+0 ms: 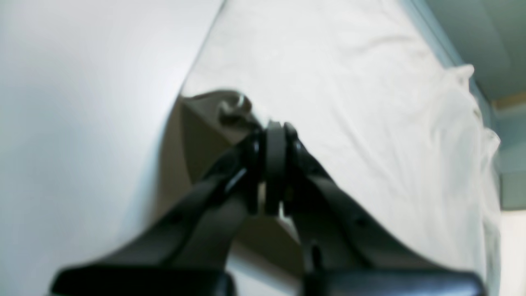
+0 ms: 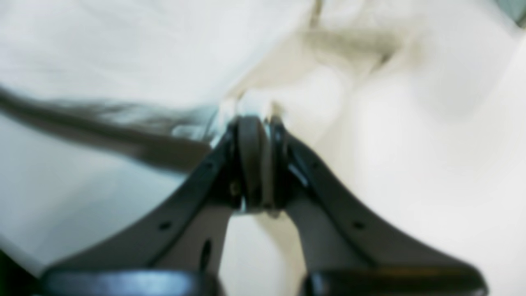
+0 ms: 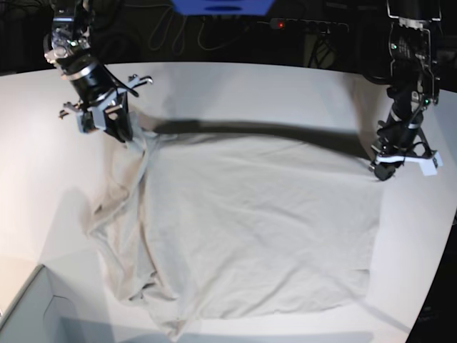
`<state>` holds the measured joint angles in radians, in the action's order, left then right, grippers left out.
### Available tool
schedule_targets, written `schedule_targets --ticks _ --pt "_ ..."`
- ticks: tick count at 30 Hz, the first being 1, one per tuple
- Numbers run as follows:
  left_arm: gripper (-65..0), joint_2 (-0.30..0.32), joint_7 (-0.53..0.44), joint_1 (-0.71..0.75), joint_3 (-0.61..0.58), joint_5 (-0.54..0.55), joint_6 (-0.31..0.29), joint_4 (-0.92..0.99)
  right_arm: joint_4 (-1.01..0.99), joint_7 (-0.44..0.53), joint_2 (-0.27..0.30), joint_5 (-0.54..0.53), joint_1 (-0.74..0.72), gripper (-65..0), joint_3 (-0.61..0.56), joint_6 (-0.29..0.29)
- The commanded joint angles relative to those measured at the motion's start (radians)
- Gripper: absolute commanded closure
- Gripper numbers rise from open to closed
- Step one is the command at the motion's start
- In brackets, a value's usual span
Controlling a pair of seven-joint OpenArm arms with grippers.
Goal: Layout the t-shirt on the table in an organized manner, then fold the t-shirt properly
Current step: 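Drag the shirt edge with both grippers to smooth it flat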
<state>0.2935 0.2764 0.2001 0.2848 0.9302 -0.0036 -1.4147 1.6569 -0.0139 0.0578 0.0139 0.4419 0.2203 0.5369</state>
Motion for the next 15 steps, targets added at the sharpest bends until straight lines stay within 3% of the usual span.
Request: schedule_targets --ticks 1,7,13,15 --pt "-0.1 0.000 -0.016 0.020 0.023 0.006 -0.016 -0.018 0.019 0.055 0.006 -0.021 0.024 0.0 0.003 0.002" --pt "-0.1 -0.029 -0.016 0.098 0.069 0.005 -0.016 -0.018 -0.017 0.085 0.006 -0.022 0.136 0.0 0.008 0.002" --pt "-0.4 -0.029 -0.012 0.108 0.069 0.006 -0.016 -0.011 -0.070 0.076 0.010 -0.190 0.196 0.0 0.008 0.002" --pt "-0.7 -0.027 -0.010 0.115 0.067 0.006 -0.016 -0.015 -0.079 0.076 0.012 -0.203 0.202 -3.3 0.008 0.002"
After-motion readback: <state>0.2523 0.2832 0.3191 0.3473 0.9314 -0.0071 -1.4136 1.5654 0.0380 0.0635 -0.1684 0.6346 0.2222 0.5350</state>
